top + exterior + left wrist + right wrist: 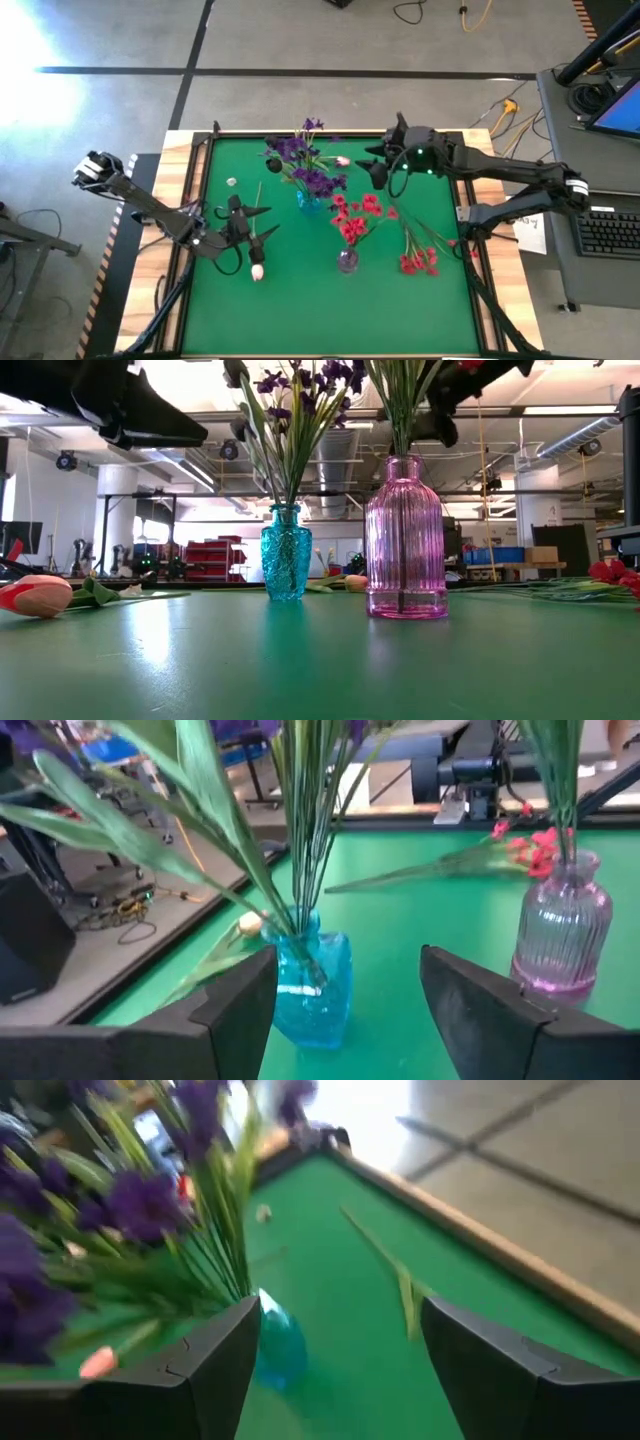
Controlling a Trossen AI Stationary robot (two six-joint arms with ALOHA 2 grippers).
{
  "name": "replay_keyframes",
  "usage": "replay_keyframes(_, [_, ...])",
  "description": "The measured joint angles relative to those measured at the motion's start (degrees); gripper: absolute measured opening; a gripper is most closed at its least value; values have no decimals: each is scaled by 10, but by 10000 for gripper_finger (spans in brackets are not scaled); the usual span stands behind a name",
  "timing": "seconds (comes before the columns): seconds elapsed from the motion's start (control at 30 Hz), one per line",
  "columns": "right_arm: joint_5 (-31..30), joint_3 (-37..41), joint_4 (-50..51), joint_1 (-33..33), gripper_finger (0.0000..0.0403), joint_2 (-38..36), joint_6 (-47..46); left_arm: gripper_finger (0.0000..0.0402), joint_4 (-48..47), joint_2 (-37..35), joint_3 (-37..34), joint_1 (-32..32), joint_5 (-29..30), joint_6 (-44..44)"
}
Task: Sort flowers into vase by color
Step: Put the pink flowers into the purple vase
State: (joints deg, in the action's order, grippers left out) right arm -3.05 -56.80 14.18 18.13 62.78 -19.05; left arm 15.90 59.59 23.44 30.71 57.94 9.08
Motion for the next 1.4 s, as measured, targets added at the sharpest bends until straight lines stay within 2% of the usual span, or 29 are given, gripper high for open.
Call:
replay_keyframes(0.17, [-1,0,92,0,259,7,-52,231,-21,-4,0,-1,-8,35])
replay_keyframes(0.3, [-4,2,133,0,254,13,-55,230,-24,-7,0,-13,-52,46])
replay_keyframes(0.53, [-32,18,130,0,253,15,-58,230,-36,-8,5,-49,-108,55])
replay_keyframes(1.2, [-46,33,132,0,251,15,-80,230,-40,-8,5,-70,-111,58])
replay_keyframes(1.4, [-46,34,206,0,251,15,-168,230,-60,-17,5,-109,-196,60])
